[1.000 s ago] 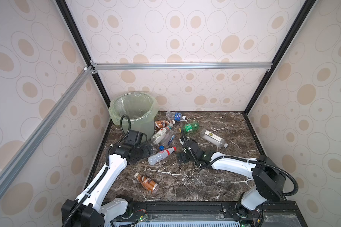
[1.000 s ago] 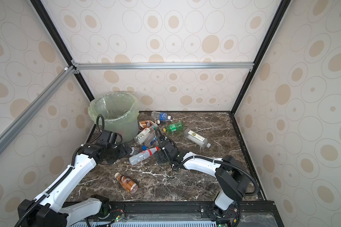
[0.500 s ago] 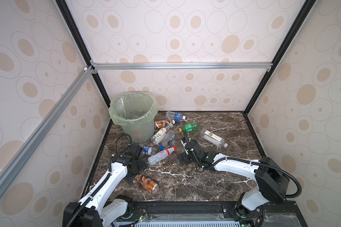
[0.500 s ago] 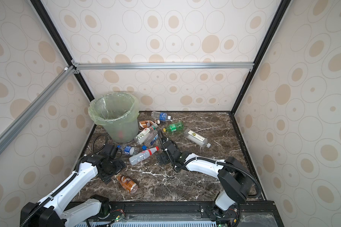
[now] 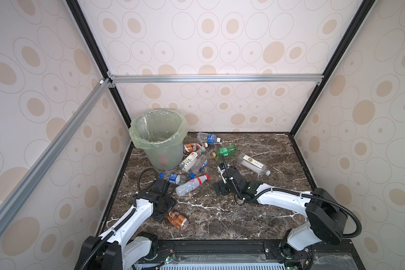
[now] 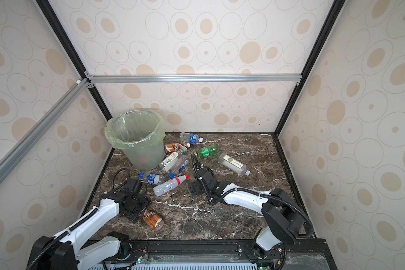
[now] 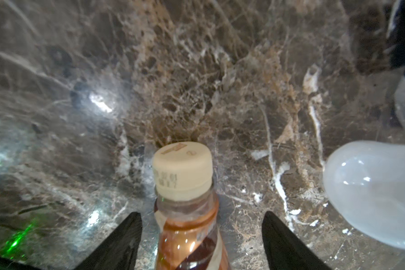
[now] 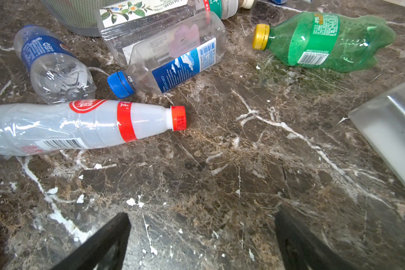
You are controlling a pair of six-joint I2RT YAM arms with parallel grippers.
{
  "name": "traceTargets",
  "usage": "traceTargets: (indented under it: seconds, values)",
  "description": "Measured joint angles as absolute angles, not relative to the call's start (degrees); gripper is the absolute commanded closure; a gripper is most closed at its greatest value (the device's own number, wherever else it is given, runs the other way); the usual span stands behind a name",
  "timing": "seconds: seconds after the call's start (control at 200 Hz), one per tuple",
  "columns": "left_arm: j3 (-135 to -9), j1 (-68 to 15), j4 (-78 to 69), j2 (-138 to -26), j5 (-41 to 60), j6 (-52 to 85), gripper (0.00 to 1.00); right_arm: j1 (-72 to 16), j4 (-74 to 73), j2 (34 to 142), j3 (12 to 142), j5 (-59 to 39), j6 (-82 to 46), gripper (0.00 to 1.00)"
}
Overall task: Throw the plastic bottles in the bin
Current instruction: 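Close the left gripper on the brown Nescafe bottle's cap end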
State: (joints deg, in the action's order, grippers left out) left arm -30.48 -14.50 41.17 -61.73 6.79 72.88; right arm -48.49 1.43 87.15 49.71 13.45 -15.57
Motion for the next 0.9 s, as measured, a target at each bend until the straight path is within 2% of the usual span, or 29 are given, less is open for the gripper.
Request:
traceTargets:
  seconds: [0.175,0.46,0.605,0.76,0.9]
  values:
    - [-29.5,-14.5,38.7,-63.6,6.4,73.6,0.29,-48.2,0.7,87.0,49.3,13.3,-15.6,0.0]
    - [-27.1,-13.8,35.4,-61.9,5.9,75.4,0.56,-48.2,0.4,86.6,48.9,12.0,-15.6,0.0]
    - [-26.8,-13.8,34.3,-61.9,5.7,75.7,0.62,-48.2,0.3,86.4,48.9,11.9,-15.6,0.0]
    - [-26.7,-13.8,33.7,-61.8,5.4,75.6,0.74,-48.2,-0.1,86.3,48.8,11.9,-15.6,0.0]
    - [-26.7,-13.7,33.5,-60.6,4.4,74.6,0.79,-48.2,-0.4,86.3,48.7,11.7,-15.6,0.0]
